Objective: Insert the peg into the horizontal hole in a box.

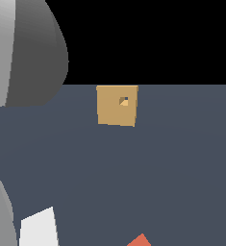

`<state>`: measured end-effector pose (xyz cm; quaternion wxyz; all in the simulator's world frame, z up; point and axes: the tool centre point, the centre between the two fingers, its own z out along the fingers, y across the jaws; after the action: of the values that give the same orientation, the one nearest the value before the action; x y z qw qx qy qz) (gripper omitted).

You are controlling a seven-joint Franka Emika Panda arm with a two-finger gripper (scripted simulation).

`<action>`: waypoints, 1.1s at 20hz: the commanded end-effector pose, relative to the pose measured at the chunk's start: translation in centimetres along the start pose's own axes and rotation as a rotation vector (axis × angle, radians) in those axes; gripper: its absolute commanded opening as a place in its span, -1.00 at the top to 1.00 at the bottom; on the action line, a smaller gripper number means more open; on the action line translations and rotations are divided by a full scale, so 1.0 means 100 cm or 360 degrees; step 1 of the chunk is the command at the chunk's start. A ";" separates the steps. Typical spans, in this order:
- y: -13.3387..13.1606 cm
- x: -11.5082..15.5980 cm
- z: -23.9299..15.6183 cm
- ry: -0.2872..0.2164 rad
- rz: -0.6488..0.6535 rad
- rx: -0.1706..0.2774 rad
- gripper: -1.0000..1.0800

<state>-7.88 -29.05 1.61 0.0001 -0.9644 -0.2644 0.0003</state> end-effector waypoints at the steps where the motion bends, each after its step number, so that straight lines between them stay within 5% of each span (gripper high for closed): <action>1: 0.000 0.001 0.000 0.0001 -0.0002 0.0000 1.00; 7: -0.011 0.024 -0.007 0.0000 -0.0078 -0.0001 1.00; 13: -0.042 0.081 -0.023 -0.0002 -0.0275 -0.0003 1.00; 22: -0.159 0.210 -0.065 -0.0003 -0.0802 -0.0006 1.00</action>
<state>1.48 -7.78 7.20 -0.0009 -0.8827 -0.4699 0.0014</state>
